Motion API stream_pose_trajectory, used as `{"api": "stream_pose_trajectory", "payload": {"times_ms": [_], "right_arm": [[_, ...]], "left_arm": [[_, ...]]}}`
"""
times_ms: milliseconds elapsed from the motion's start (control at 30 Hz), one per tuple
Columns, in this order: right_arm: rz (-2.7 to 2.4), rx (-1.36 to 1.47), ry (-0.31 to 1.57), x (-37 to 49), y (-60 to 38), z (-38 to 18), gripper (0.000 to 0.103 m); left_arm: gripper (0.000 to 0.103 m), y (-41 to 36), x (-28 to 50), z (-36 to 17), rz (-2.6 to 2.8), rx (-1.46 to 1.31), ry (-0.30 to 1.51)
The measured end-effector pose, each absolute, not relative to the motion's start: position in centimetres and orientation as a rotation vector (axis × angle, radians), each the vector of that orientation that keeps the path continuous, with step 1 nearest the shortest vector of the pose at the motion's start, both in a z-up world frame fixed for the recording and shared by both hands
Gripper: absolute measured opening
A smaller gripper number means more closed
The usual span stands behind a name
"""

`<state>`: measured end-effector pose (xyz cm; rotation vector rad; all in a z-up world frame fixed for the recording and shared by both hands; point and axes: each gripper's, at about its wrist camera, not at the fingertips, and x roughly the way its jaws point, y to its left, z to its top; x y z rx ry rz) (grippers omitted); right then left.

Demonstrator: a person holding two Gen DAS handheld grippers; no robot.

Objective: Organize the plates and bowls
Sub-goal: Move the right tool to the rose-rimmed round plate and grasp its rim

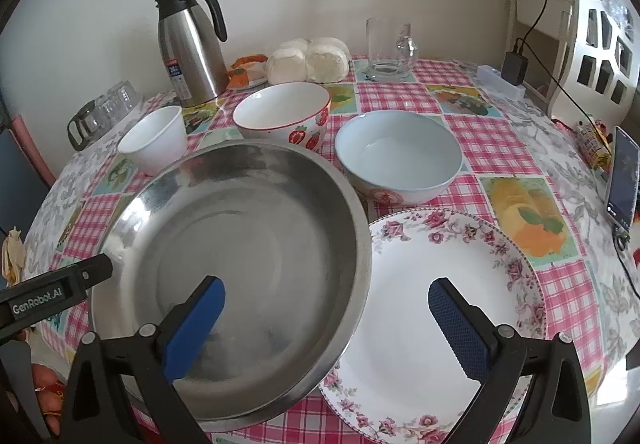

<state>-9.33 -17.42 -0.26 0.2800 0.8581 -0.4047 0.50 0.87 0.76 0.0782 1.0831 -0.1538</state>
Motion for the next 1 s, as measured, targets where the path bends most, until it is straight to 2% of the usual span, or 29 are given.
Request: {"api": "stream_pose_trajectory", "payload": {"times_ms": [500,1000], "right_arm": [[-0.486,0.333,0.781,-12.0,-21.0,0.9,0.103],[-0.671,0.453,0.783,-18.4,-29.2,0.1,0.103]], "left_arm": [[0.097,-2.7,-1.8,3.6,-0.398,-0.013,0.909],[0.097,-9.7,-7.1,4.5,-0.61,0.057,0.901]]}}
